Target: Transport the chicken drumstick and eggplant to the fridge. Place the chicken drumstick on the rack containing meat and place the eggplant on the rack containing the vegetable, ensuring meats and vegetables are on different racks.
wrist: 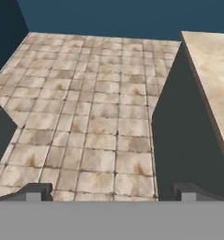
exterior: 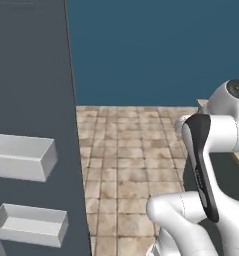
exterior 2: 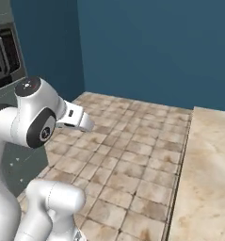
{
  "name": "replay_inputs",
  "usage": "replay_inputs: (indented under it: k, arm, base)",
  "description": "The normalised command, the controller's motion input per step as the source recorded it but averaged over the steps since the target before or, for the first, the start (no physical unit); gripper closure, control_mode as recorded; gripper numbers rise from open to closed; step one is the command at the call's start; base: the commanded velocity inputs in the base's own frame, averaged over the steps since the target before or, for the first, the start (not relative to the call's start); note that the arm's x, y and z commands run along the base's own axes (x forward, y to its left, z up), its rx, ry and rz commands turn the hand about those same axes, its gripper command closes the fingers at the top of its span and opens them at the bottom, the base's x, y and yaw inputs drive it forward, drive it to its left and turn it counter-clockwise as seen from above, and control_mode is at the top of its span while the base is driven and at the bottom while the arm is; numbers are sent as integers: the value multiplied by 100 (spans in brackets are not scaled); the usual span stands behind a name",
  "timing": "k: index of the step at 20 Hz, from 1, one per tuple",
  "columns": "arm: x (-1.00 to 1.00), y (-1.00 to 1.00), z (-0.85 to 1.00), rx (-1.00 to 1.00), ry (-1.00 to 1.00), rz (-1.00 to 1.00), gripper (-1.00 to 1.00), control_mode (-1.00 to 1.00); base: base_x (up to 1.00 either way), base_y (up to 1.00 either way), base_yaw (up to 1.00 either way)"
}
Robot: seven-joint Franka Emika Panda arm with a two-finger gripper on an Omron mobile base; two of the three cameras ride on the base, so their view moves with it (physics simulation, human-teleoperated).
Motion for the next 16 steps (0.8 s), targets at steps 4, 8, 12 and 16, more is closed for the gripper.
replay_inputs:
  k: [4, 8, 12, 16]
  arm:
    - [0, 0, 0, 0, 0, 0, -100, 100]
    - [0, 0, 0, 0, 0, 0, -100, 100]
    - [0, 0, 0, 0, 0, 0, -100, 100]
    - [0, 0, 0, 0, 0, 0, -100, 100]
  base:
    - [100, -39, -14]
    - [100, -38, -14]
    - [100, -25, -13]
    - [100, -11, -16]
